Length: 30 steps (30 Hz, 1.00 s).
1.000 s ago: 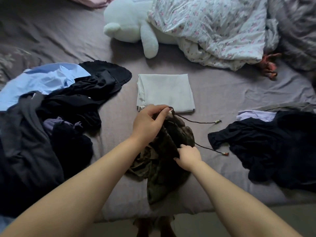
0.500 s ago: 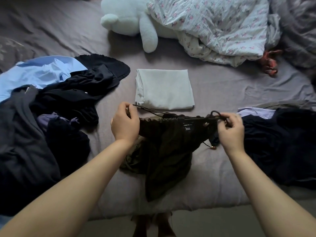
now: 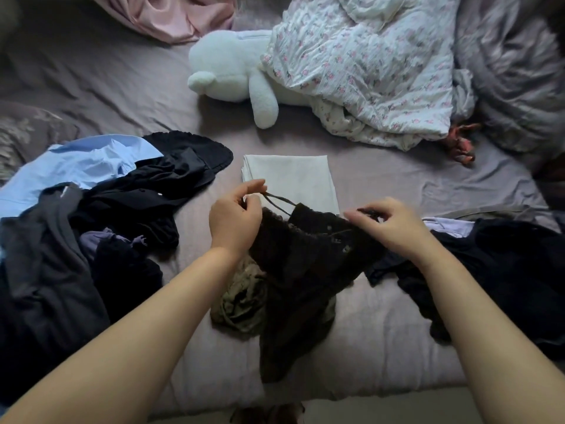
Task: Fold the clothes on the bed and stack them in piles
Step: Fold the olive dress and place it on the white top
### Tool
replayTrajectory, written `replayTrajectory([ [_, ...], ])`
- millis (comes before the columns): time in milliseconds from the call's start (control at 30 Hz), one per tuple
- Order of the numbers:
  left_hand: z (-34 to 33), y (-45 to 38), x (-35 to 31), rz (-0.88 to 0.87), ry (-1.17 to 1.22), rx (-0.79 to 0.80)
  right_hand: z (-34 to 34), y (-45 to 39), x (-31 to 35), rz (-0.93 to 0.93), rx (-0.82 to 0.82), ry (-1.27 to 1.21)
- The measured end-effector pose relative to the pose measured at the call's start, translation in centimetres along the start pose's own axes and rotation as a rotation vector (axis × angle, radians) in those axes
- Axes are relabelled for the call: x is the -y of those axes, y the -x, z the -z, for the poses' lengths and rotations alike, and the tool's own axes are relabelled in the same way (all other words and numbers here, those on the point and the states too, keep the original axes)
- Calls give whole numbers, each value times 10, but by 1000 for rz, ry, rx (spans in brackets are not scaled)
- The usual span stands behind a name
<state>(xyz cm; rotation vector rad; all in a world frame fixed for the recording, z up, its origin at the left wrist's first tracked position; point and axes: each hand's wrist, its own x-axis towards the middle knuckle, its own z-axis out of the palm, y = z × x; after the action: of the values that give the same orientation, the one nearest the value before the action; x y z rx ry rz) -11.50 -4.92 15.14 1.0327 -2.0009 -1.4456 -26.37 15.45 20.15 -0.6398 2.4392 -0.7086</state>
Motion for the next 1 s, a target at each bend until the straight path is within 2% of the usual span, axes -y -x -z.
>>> replayTrajectory([
  [33, 1, 0, -5, -40, -14, -13, 0, -1, -1, 18, 1, 276],
  [67, 2, 1, -11, -84, -21, -21, 0, 0, 1, 60, -11, 433],
  [100, 2, 3, -16, -127, -22, -22, -1, 1, 4, 123, -40, 490],
  [233, 2, 3, -33, -201, 8, -100, 1, 0, 4, 275, -162, 574],
  [300, 5, 0, -37, -220, 26, -148, -1, -1, -2, 262, -241, 658],
  [367, 8, -2, -41, -262, 37, -154, -2, 0, -8, 250, -359, 621],
  [400, 9, -3, -43, -288, 26, -160, -2, 0, -9, 245, -397, 545],
  [467, 14, -6, -46, -329, -31, -209, 2, 1, -8, 236, -338, 289],
  [533, 21, -10, -48, -346, -54, -227, 13, 4, -3, 206, -255, -51],
  [633, 36, -14, -47, -426, -122, -145, 35, 11, 10, 61, -191, -592],
  [700, 45, -15, -46, -549, -241, -71, 47, 13, 23, -16, -178, -806],
  [767, 50, -16, -47, -676, -363, -47, 56, 18, 38, -25, -178, -887],
  [867, 55, -11, -58, -727, -410, -133, 67, 28, 51, 121, -134, -655],
  [1000, 71, -11, -85, -669, -304, -280, 92, 38, 63, 274, -108, -128],
])
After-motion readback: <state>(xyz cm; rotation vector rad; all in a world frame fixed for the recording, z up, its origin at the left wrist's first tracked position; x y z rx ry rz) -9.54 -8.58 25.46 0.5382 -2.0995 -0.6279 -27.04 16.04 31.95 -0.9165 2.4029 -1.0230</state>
